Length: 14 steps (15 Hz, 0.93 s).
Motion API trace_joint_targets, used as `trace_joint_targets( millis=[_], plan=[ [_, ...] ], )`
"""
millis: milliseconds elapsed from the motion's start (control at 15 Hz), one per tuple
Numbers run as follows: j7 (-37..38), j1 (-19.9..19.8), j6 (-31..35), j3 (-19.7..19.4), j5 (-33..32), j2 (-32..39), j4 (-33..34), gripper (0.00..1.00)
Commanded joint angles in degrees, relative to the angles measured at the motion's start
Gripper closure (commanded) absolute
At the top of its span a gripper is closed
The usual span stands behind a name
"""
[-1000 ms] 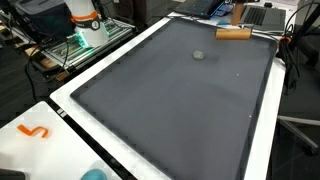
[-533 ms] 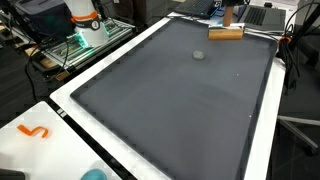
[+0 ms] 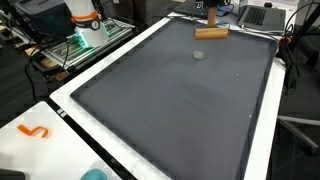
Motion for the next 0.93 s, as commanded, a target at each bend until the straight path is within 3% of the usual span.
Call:
trace_joint_targets(
  millis=[0,867],
  plan=[
    [-4.33,0.09,4.13,-1.14,3.60,-6.79,-8.84,0.76],
    [-5.97,5.43,14.68,-1.41,1.07,-18.42,-24.91,0.76]
  ],
)
